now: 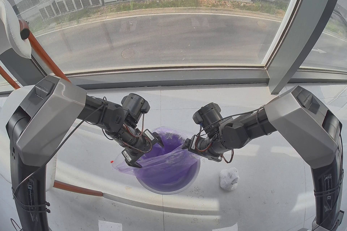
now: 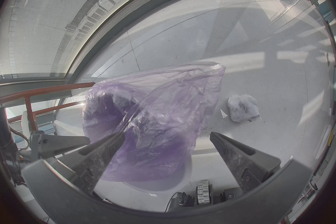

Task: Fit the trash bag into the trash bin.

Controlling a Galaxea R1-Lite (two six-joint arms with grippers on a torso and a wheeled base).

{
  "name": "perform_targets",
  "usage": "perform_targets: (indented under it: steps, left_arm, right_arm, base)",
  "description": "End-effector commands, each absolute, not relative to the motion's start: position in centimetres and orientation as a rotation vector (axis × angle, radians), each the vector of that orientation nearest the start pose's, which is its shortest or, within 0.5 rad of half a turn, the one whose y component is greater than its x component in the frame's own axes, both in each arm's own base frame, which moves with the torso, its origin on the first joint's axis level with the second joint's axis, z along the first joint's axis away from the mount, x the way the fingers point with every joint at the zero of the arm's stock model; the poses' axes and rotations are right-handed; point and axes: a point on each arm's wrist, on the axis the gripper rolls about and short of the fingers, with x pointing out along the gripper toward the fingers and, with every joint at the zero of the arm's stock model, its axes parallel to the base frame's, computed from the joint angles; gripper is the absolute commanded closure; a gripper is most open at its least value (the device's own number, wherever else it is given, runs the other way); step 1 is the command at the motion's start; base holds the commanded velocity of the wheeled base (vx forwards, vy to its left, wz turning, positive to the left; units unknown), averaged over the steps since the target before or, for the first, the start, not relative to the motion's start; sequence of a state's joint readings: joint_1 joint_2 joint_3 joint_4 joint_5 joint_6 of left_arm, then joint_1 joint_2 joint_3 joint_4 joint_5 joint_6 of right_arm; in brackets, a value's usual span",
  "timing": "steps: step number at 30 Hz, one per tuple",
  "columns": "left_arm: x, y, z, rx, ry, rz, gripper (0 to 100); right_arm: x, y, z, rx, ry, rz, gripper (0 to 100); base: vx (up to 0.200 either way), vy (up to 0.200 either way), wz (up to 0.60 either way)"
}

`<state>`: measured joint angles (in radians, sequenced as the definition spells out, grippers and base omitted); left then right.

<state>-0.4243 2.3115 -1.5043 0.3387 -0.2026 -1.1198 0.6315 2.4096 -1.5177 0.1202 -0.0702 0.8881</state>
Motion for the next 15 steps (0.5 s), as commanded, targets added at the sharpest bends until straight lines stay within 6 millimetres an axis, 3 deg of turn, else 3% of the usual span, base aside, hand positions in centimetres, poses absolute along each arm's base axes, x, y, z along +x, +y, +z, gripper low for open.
perform_targets:
  steps: [1,11,15]
  left_arm:
    - [38.5,-17.9,6.5,-0.829,1.322,0.145,0]
    - [37.2,-18.3,5.4,-0.797,1.422,0.155,0]
    - [36.7,-18.6,5.1,-0.787,1.445,0.155,0]
  right_arm:
    - [35.5,26.3,2.0,0.431,1.112,0.047,0]
    - [31.5,26.1,0.9,0.341,1.207,0.04,0]
    - [30.2,25.8,1.8,0.327,1.216,0.049,0]
  base:
    - [0.0,0.0,0.0]
    - [0.0,0.0,0.0]
    - [0.0,0.0,0.0]
